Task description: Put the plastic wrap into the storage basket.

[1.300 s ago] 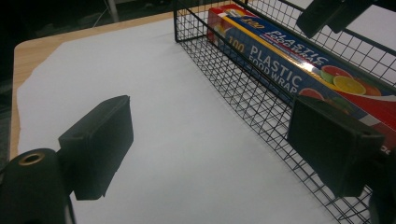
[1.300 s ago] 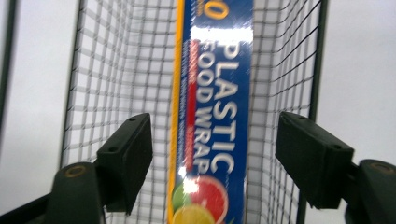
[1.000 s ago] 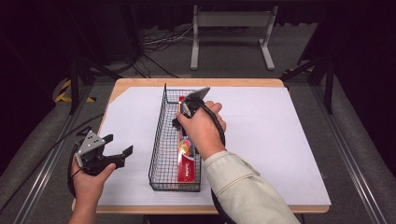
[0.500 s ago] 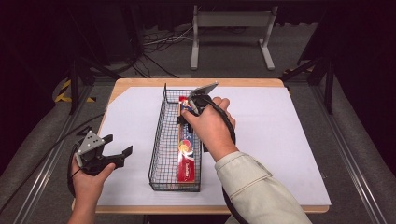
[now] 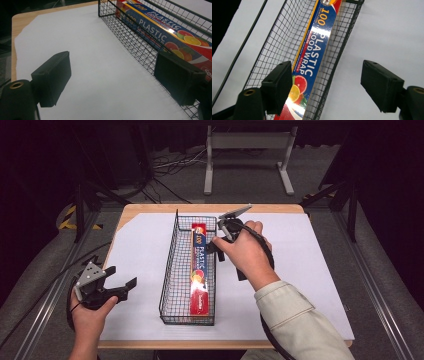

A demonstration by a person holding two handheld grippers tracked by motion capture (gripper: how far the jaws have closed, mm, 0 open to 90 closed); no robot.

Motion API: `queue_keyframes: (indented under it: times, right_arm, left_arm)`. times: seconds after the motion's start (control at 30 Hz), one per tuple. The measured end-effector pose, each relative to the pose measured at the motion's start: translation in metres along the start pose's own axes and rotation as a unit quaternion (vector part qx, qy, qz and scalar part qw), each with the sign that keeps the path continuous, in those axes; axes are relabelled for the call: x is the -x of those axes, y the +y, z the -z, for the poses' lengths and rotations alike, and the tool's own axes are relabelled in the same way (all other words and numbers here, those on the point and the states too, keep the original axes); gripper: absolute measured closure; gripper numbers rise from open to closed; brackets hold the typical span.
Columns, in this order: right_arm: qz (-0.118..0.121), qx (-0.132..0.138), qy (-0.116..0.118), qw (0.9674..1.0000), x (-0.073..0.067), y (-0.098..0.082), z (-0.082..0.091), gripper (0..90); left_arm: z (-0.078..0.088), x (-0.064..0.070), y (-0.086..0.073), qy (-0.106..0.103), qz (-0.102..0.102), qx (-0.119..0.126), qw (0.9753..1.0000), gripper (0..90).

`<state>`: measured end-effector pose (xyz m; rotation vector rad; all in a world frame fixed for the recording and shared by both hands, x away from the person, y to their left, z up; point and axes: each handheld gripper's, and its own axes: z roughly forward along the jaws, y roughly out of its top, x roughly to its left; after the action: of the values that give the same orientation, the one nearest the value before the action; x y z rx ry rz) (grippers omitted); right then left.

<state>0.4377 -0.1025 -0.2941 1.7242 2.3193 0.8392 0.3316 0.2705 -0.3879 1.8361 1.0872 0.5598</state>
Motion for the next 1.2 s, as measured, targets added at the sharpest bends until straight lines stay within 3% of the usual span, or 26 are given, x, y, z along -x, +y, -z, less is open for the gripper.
queue_keyframes:
  times: [0.1,0.3,0.53,0.73,1.07,1.2]
  right_arm:
    - [0.016,0.008,0.007,0.9998,0.008,-0.001,0.004,26.1]
    - [0.042,0.024,0.017,0.9987,0.041,-0.005,0.019,26.1]
    - [0.043,0.037,0.025,0.9981,0.072,-0.007,0.034,26.1]
    - [0.06,0.041,0.039,0.9966,0.087,-0.012,0.04,25.6]
    - [0.066,0.056,0.044,0.9952,0.115,-0.022,0.049,24.4]
    - [0.089,0.071,0.042,0.9926,0.126,-0.029,0.052,23.6]
  left_arm:
    - [0.0,0.0,0.0,0.0,0.0,-0.001,1.0,14.8]
    - [0.0,-0.002,-0.004,0.006,-0.002,-0.003,1.0,14.7]
    - [0.0,-0.004,-0.005,0.006,0.003,-0.004,1.0,14.7]
    - [0.0,-0.004,-0.005,0.004,0.002,-0.004,1.0,14.7]
    - [0.0,-0.003,-0.005,0.0,0.001,-0.003,1.0,14.7]
    - [0.0,-0.003,-0.005,-0.001,0.002,-0.002,1.0,14.7]
